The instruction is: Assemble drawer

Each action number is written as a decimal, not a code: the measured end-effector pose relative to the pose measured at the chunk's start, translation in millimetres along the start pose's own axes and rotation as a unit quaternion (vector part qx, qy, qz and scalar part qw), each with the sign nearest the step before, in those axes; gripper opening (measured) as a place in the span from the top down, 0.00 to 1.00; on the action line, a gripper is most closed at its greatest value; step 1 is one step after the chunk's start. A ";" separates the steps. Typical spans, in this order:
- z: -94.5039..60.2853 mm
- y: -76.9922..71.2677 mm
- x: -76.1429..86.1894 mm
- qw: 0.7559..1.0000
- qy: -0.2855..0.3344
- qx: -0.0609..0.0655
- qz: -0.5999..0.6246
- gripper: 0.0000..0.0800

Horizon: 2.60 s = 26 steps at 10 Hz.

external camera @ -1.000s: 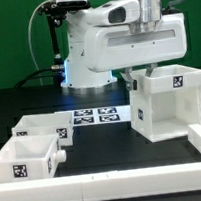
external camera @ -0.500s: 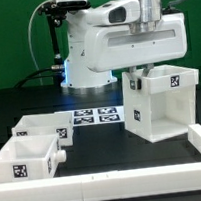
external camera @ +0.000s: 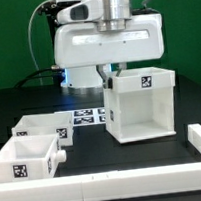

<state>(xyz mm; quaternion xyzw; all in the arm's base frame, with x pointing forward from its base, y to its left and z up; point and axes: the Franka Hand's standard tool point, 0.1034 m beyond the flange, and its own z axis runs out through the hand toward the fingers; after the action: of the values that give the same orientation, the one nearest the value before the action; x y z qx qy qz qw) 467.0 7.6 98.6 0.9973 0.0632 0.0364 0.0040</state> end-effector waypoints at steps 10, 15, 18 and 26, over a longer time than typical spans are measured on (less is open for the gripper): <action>3.5 -5.9 -0.5 0.883 -0.015 0.021 0.469 0.96; 3.2 -16.6 16.7 0.735 -0.049 0.024 0.676 0.96; 6.4 -35.8 41.0 0.702 -0.004 0.055 0.710 0.96; 8.7 -43.3 71.3 0.724 0.044 0.097 0.682 0.96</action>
Offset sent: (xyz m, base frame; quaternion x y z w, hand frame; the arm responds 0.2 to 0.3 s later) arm 0.0000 0.0000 0.0000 0.0000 0.0000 0.1938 0.9810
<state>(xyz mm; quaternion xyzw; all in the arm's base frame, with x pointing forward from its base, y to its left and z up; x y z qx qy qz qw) 532.7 59.6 94.6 0.7637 -0.6304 0.0665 -0.1217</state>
